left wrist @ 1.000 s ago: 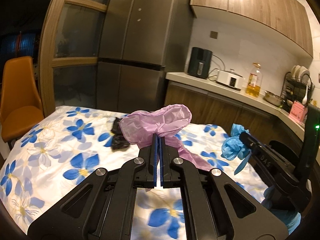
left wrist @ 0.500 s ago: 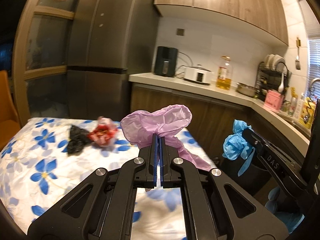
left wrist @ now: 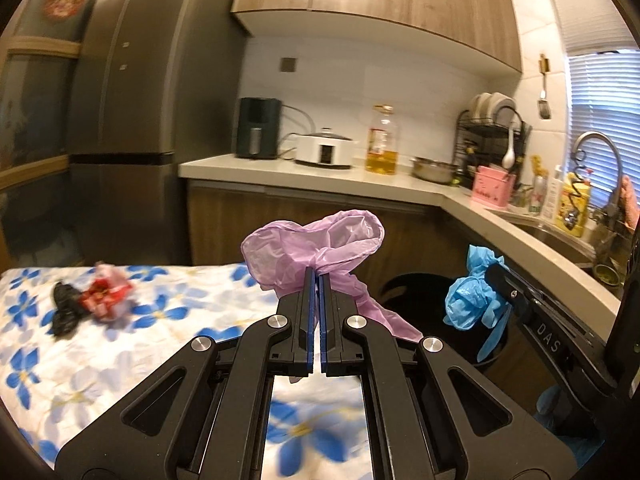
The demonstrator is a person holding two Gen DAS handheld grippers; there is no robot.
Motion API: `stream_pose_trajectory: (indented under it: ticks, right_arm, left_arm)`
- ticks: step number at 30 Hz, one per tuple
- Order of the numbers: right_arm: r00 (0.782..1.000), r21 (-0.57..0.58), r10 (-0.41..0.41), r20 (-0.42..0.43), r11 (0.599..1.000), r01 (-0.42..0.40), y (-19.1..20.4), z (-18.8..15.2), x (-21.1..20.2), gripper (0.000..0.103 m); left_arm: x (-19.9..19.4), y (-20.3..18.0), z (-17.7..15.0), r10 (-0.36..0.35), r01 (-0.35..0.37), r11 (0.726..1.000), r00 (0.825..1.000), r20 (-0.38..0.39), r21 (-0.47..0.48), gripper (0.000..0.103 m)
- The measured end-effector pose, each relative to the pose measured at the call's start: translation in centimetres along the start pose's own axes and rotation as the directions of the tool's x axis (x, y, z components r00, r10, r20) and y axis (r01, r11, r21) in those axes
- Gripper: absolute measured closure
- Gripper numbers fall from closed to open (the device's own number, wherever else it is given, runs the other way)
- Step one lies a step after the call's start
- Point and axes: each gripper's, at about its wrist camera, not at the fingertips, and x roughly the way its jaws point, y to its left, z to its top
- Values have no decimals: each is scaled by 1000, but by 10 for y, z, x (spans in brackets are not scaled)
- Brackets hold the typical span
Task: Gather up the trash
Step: 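Carry the purple glove and blue glove with both tools over the black bin, then open both tools to drop the purple and blue gloves into the bin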
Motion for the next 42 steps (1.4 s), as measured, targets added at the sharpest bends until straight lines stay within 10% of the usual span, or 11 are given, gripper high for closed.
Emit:
stream_pose_trajectory:
  ticks: [36, 42]
  right_arm:
    - [991, 51, -128, -42, 990, 130, -85, 10, 31, 97]
    - [990, 67, -119, -73, 990, 124, -92, 9, 40, 77]
  left_arm:
    - [111, -103, -11, -158, 165, 983, 983, -88, 84, 102]
    - [119, -106, -19, -197, 209, 973, 973, -124, 99, 100]
